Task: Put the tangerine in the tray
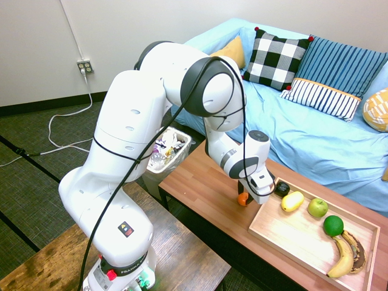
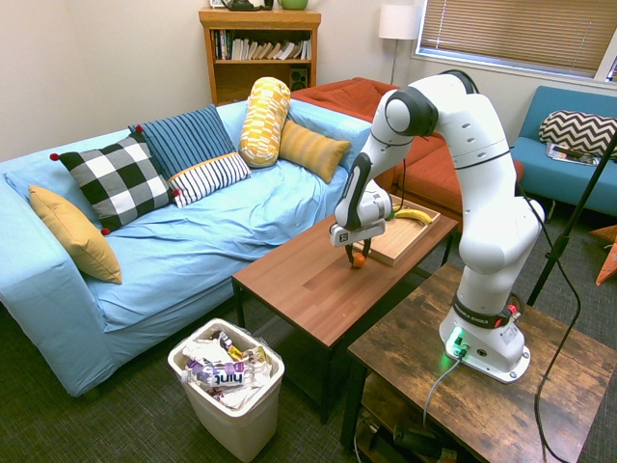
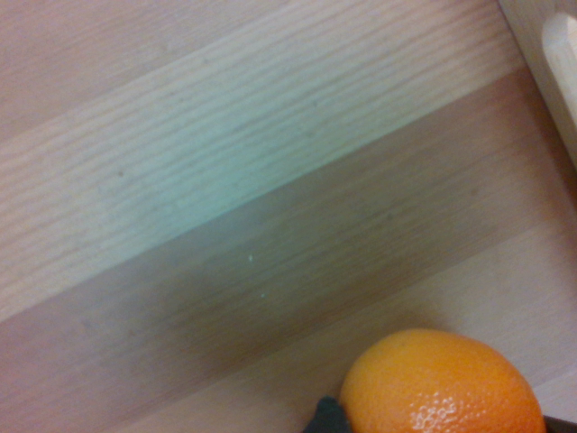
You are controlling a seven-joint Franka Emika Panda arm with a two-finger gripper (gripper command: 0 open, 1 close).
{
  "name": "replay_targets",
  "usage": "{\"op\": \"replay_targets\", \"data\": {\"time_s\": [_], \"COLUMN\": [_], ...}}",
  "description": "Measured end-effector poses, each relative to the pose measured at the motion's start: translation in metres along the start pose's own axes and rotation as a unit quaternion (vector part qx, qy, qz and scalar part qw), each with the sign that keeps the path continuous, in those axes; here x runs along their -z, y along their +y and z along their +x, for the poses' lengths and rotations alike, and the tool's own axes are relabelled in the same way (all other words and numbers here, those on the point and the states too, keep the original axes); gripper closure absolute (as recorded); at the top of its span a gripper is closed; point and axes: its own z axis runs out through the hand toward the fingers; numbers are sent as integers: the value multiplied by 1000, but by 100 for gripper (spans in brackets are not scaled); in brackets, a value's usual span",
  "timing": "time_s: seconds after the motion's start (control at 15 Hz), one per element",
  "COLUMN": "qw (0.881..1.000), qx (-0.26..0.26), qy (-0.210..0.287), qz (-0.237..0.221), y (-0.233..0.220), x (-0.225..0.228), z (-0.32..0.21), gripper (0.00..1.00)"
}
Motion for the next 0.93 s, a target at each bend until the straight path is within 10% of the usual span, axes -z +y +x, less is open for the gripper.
{"op": "replay_targets", "data": {"time_s": [0.47, 0.93], "qw": [999, 990], "qx": [-29, -132], "qy": [34, 48], "qz": [7, -32], "y": [40, 82], "x": [105, 43], "z": [90, 188], "gripper": [100, 100]}}
